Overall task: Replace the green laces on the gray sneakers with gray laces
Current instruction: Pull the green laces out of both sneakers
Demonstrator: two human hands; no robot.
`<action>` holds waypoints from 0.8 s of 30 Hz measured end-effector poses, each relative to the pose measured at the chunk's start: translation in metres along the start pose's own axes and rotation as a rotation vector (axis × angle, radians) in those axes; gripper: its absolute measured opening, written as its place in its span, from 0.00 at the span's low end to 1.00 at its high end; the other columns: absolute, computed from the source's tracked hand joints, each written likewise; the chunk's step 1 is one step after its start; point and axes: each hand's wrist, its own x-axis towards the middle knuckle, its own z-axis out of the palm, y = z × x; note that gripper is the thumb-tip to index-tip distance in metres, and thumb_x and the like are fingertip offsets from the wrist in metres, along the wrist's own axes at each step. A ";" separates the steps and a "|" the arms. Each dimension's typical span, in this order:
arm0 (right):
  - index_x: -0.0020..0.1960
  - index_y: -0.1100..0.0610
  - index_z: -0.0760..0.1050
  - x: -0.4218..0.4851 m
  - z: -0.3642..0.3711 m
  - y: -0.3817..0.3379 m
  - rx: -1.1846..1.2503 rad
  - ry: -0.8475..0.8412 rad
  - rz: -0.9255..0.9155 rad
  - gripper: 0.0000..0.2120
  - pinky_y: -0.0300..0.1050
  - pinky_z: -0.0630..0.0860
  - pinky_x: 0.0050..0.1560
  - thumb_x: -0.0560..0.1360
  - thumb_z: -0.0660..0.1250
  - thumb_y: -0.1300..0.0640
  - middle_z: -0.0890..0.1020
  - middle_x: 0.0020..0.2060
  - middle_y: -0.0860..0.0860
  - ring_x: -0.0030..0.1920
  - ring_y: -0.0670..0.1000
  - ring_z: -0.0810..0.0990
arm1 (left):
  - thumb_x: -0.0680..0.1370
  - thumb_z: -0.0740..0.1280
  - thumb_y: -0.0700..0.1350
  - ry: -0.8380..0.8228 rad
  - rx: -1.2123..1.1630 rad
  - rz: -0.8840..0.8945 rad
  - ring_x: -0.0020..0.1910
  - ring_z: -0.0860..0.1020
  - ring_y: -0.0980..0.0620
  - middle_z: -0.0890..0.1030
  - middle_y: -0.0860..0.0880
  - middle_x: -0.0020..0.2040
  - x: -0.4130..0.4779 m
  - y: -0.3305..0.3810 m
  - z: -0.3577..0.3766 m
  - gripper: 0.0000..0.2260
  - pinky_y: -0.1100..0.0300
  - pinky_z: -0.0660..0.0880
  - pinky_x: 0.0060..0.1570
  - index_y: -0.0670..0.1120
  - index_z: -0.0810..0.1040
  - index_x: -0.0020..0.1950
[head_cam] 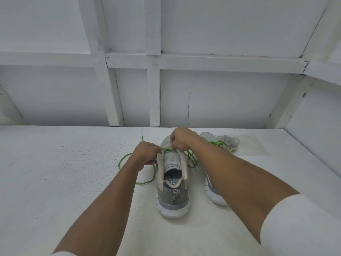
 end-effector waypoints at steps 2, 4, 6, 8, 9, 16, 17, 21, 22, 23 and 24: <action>0.54 0.52 0.79 -0.001 -0.010 0.005 -0.009 0.151 0.085 0.11 0.52 0.71 0.59 0.75 0.61 0.60 0.79 0.55 0.51 0.57 0.55 0.75 | 0.75 0.69 0.40 0.002 -0.022 0.002 0.40 0.81 0.49 0.84 0.42 0.45 0.000 -0.001 0.000 0.07 0.57 0.82 0.43 0.41 0.84 0.50; 0.57 0.54 0.77 -0.003 -0.019 0.014 0.032 0.317 0.208 0.14 0.52 0.68 0.58 0.75 0.59 0.62 0.77 0.56 0.53 0.59 0.57 0.72 | 0.76 0.69 0.41 0.003 -0.028 0.009 0.38 0.80 0.50 0.83 0.43 0.43 0.000 -0.002 0.001 0.07 0.58 0.81 0.40 0.41 0.84 0.50; 0.59 0.56 0.74 -0.005 -0.023 0.022 0.024 0.372 0.288 0.15 0.54 0.66 0.59 0.75 0.58 0.63 0.73 0.58 0.54 0.61 0.58 0.69 | 0.76 0.69 0.41 0.003 -0.023 0.014 0.38 0.80 0.50 0.83 0.43 0.43 0.001 -0.003 0.001 0.07 0.58 0.81 0.41 0.41 0.84 0.51; 0.64 0.57 0.70 -0.006 -0.022 0.021 -0.013 0.343 0.286 0.18 0.55 0.65 0.61 0.75 0.57 0.62 0.71 0.61 0.56 0.63 0.60 0.68 | 0.76 0.69 0.41 0.002 -0.018 0.016 0.38 0.80 0.50 0.83 0.44 0.43 0.002 -0.003 0.002 0.07 0.58 0.81 0.42 0.41 0.84 0.52; 0.67 0.56 0.68 -0.006 -0.021 0.016 -0.007 0.306 0.244 0.20 0.56 0.65 0.62 0.75 0.58 0.61 0.70 0.63 0.56 0.64 0.60 0.67 | 0.76 0.69 0.41 0.001 -0.017 0.016 0.37 0.80 0.51 0.83 0.44 0.43 0.002 -0.003 0.002 0.07 0.58 0.81 0.41 0.41 0.84 0.52; 0.58 0.53 0.76 -0.003 0.011 -0.021 -0.226 0.008 -0.003 0.14 0.56 0.61 0.62 0.74 0.62 0.60 0.75 0.58 0.52 0.66 0.57 0.63 | 0.76 0.69 0.41 0.012 -0.016 0.019 0.38 0.81 0.49 0.84 0.41 0.45 0.005 -0.005 0.001 0.08 0.57 0.81 0.42 0.40 0.84 0.51; 0.58 0.53 0.75 -0.003 0.014 -0.021 -0.254 0.028 -0.005 0.14 0.56 0.62 0.61 0.74 0.62 0.61 0.75 0.57 0.52 0.66 0.56 0.64 | 0.76 0.69 0.42 0.012 -0.021 0.018 0.38 0.81 0.49 0.84 0.41 0.45 0.005 -0.005 0.001 0.08 0.57 0.82 0.42 0.40 0.84 0.52; 0.60 0.55 0.74 -0.004 -0.003 -0.010 -0.272 0.180 0.040 0.16 0.57 0.63 0.62 0.74 0.60 0.62 0.75 0.58 0.53 0.63 0.57 0.67 | 0.75 0.69 0.40 0.000 -0.050 0.017 0.38 0.80 0.50 0.83 0.43 0.42 0.003 -0.005 0.001 0.06 0.56 0.82 0.44 0.41 0.84 0.50; 0.61 0.56 0.73 -0.004 -0.011 -0.003 -0.255 0.261 0.082 0.16 0.57 0.64 0.61 0.74 0.59 0.63 0.74 0.58 0.53 0.62 0.57 0.68 | 0.75 0.69 0.40 0.000 -0.053 0.019 0.37 0.79 0.50 0.82 0.43 0.40 0.002 -0.005 0.001 0.06 0.57 0.81 0.42 0.40 0.84 0.49; 0.62 0.56 0.73 -0.004 -0.020 0.006 -0.232 0.339 0.130 0.17 0.57 0.64 0.61 0.74 0.58 0.63 0.74 0.59 0.54 0.62 0.58 0.68 | 0.75 0.69 0.40 0.000 -0.054 0.021 0.35 0.78 0.51 0.81 0.44 0.39 0.001 -0.004 0.001 0.06 0.58 0.81 0.39 0.40 0.84 0.50; 0.63 0.57 0.72 -0.003 -0.027 0.014 -0.215 0.399 0.173 0.18 0.57 0.64 0.61 0.74 0.58 0.63 0.73 0.60 0.55 0.62 0.59 0.68 | 0.76 0.69 0.39 0.001 -0.055 0.022 0.34 0.78 0.51 0.81 0.45 0.37 0.000 -0.004 0.002 0.06 0.60 0.80 0.36 0.39 0.84 0.50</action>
